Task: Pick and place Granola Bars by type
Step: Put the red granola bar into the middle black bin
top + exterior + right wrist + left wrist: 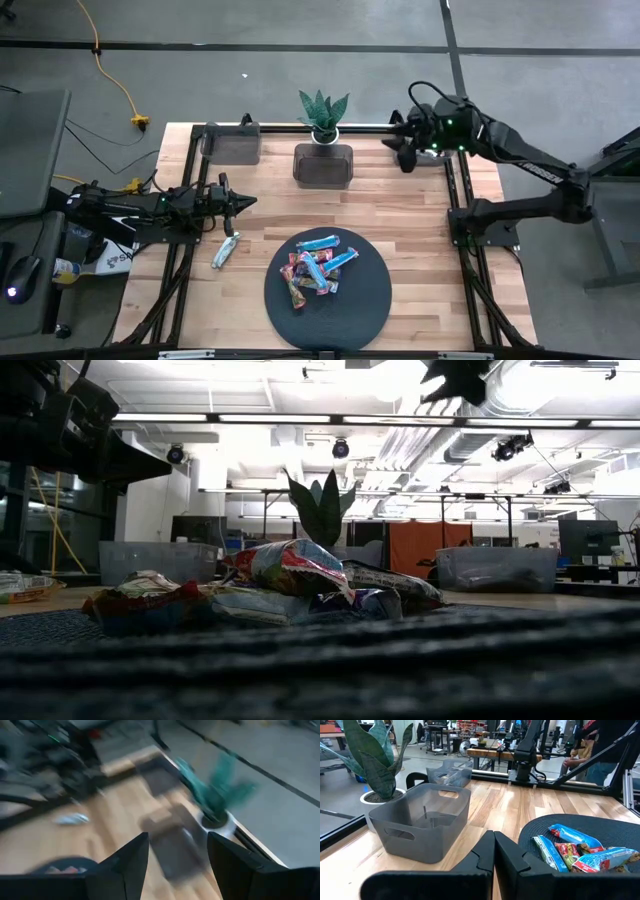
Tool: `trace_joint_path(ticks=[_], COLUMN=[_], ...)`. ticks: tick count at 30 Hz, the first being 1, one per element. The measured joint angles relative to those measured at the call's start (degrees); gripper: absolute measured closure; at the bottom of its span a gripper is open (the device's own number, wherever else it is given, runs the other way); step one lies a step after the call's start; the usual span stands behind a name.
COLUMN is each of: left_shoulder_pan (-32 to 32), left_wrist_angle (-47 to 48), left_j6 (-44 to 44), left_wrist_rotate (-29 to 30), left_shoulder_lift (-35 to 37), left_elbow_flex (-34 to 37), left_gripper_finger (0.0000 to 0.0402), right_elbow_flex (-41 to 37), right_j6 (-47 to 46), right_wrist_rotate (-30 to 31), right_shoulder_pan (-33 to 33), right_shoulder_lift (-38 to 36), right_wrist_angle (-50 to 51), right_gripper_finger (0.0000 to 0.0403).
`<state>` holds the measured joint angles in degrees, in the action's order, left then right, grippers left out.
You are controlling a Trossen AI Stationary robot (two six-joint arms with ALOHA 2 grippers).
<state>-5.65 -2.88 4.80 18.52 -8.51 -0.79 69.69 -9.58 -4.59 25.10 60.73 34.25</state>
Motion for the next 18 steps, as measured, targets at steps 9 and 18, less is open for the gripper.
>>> trace_joint_path(ticks=[9,18], left_shoulder_pan=[0.0,0.0], left_wrist_angle=[0.0,0.0], left_j6=[0.0,0.0], left_wrist_rotate=[0.0,0.0], left_shoulder_lift=[0.0,0.0], left_elbow_flex=[0.0,0.0], left_gripper_finger=[0.0400,0.0400], right_elbow_flex=[0.0,0.0], right_j6=[-2.6,6.8], right_wrist_rotate=[-0.3,-2.6], right_shoulder_pan=[-10.1,-23.2], right_shoulder_lift=[0.8,8.2], right_wrist_angle=[-11.1,-10.4], right_gripper_finger=[0.0217,0.0217])
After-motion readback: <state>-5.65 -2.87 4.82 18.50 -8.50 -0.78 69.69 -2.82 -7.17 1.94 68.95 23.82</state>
